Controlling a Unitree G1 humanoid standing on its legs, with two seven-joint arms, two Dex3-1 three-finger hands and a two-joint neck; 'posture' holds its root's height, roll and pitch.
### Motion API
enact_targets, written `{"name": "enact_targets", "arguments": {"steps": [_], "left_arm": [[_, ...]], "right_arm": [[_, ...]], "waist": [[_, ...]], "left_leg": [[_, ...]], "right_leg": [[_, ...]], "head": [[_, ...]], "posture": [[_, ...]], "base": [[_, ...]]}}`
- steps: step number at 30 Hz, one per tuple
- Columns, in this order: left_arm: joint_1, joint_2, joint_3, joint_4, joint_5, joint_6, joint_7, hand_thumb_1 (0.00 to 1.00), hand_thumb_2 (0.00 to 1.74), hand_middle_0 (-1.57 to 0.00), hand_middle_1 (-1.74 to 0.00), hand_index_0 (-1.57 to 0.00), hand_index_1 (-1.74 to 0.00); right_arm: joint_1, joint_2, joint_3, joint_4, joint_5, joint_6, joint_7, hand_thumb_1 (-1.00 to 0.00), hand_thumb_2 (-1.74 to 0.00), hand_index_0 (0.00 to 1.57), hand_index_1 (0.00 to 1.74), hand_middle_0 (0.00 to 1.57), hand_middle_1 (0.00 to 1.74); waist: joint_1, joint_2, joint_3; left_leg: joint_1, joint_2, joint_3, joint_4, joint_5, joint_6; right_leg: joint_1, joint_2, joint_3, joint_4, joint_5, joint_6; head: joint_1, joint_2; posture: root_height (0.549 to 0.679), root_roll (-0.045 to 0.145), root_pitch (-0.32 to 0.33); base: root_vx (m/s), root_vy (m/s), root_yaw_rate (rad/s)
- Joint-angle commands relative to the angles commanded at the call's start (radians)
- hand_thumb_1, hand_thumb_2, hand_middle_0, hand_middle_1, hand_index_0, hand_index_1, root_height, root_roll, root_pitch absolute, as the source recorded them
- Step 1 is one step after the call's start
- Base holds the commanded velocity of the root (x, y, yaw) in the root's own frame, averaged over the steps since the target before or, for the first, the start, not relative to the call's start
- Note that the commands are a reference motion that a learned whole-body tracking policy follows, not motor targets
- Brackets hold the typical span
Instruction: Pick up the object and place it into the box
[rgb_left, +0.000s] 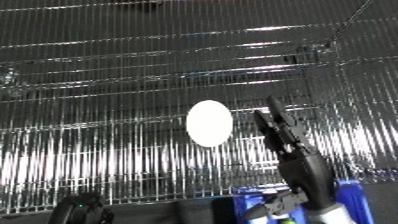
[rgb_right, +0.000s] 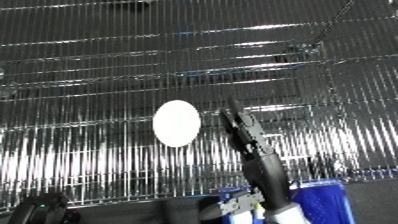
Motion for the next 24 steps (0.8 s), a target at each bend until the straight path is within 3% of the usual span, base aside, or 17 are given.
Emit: {"name": "enact_targets", "arguments": {"steps": [9,18,24], "left_arm": [[0.023,0.008,0.002,-0.006,-0.005,0.005,-0.009,1.0,1.74,-1.57,-1.74,-1.57,-1.74],[0.038,0.021,-0.005,-0.028,-0.01,0.021,-0.011,1.0,1.74,-1.57,-1.74,-1.57,-1.74],[0.036,0.028,-0.019,-0.042,-0.014,0.027,-0.005,1.0,1.74,-1.57,-1.74,-1.57,-1.74]], "right_arm": [[0.002,0.002,-0.004,0.015,-0.043,-0.005,-0.064,0.0,0.0,0.0,0.0,0.0,0.0],[-0.013,-0.009,-0.007,0.039,-0.062,-0.023,-0.111,0.0,0.0,0.0,0.0,0.0,0.0],[-0.053,-0.007,-0.003,0.06,-0.069,-0.025,-0.136,0.0,0.0,0.0,0.0,0.0,0.0]], "waist": [[0.011,0.005,0.0],[0.019,0.013,0.0],[0.024,0.021,0.0]], "left_leg": [[-0.008,-0.005,0.004,0.02,-0.011,0.0043],[-0.033,-0.007,0.006,0.038,-0.014,0.0056],[-0.083,-0.011,0.008,0.075,-0.023,0.0108]], "right_leg": [[-0.016,-0.0029,-0.001,0.024,-0.005,0.0003],[-0.048,-0.007,-0.003,0.042,0.0,0.0029],[-0.102,-0.0054,-0.006,0.075,-0.002,-0.0014]], "head": [[0.027,0.011],[0.07,0.028],[0.098,0.055]], "posture": [[0.611,0.062,-0.019],[0.608,0.061,-0.014],[0.601,0.059,0.003]], "base": [[0.054,0.025,0.095],[0.031,0.017,0.058],[0.014,0.021,0.039]]}}
